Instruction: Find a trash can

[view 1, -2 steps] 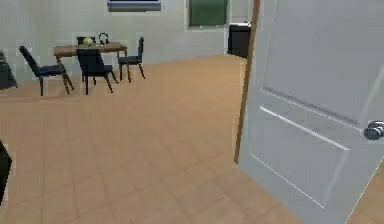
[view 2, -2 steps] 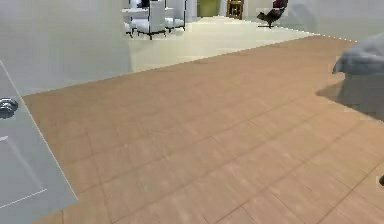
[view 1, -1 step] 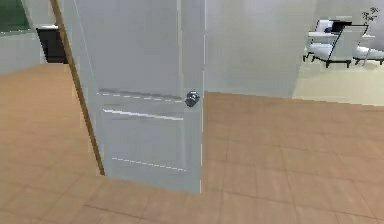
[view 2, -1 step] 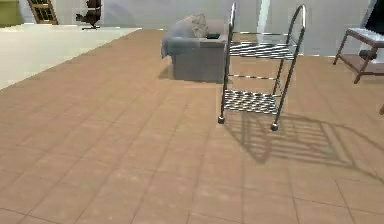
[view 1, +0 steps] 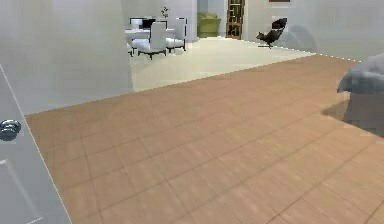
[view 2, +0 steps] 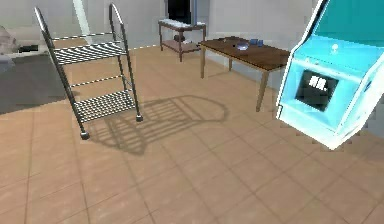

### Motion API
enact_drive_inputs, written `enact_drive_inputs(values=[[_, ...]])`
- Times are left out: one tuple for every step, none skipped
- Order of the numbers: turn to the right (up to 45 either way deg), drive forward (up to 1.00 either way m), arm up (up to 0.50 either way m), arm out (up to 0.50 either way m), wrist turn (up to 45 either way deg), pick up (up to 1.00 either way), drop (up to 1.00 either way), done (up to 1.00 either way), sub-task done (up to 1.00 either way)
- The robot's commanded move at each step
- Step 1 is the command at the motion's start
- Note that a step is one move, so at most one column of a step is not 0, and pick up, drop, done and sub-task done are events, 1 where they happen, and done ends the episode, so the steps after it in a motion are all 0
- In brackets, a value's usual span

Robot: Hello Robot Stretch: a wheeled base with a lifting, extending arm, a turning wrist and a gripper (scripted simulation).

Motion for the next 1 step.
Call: enact_drive_inputs(values=[[12.0,0.0,0.0,0.0,0.0,0.0,0.0,0.0,0.0]])
